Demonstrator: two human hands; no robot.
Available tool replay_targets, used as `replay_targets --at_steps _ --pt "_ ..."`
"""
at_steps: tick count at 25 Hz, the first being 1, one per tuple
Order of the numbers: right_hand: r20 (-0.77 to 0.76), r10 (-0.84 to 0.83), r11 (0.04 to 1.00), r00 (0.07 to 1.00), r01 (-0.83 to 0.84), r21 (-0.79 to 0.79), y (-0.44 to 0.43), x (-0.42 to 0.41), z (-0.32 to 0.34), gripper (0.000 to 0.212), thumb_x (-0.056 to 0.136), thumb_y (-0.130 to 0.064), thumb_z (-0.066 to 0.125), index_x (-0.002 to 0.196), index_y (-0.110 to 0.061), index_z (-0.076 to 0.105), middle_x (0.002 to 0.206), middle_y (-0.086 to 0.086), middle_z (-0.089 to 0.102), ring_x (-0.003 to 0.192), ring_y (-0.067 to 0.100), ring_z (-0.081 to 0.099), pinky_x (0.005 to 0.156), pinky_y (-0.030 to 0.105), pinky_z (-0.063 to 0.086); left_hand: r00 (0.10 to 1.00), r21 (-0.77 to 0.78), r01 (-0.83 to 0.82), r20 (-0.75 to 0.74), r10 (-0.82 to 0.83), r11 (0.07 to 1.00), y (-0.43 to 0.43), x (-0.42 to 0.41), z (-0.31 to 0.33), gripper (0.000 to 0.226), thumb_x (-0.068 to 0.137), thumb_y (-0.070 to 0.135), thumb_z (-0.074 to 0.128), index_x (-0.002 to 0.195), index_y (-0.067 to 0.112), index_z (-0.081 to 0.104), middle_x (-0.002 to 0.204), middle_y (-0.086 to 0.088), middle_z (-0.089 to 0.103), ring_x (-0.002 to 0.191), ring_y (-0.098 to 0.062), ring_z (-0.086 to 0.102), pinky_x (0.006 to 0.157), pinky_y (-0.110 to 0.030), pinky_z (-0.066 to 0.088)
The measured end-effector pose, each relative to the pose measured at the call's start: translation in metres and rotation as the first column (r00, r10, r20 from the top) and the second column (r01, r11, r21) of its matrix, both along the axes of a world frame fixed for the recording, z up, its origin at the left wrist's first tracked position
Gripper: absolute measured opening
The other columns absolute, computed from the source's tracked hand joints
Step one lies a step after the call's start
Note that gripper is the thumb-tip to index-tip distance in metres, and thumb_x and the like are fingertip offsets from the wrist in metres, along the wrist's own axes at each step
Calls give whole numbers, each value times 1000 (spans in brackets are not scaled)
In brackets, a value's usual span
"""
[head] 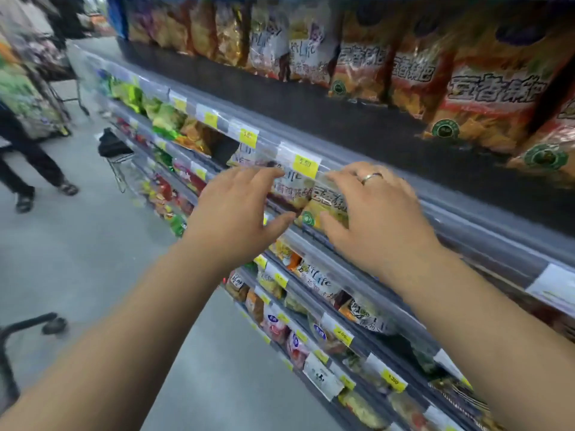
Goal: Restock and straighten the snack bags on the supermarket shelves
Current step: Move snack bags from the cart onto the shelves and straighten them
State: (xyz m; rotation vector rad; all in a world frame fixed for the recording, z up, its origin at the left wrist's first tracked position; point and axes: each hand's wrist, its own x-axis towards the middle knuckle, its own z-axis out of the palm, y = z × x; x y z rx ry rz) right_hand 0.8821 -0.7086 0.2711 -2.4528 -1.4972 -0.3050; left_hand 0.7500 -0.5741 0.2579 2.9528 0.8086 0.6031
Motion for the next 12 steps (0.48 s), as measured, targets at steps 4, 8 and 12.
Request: replay_targets --at_steps 4,8,12 --pt "-17 119 992 993 -119 -47 34 -59 -24 55 90 -46 51 141 -27 42 142 2 44 133 25 37 108 42 28 990 -39 -135 -45 133 990 16 -82 -25 65 89 53 56 144 21 42 142 -4 51 134 -27 41 112 -39 26" --pt "-72 226 968 971 -233 -97 68 -132 -56 54 90 -43 52 140 -24 42 140 3 46 131 26 37 109 44 28 960 -111 -274 -91 265 955 27 -172 -53 65 90 53 56 146 26 38 145 0 47 136 -25 38 111 -38 27" --pt "-122 344 919 931 -360 -157 107 -220 -91 60 90 -44 52 144 -24 38 143 2 44 135 25 35 112 43 26 914 -150 -400 -147 379 904 37 -276 -88 67 88 51 60 145 22 40 145 -1 48 134 -27 41 112 -38 27"
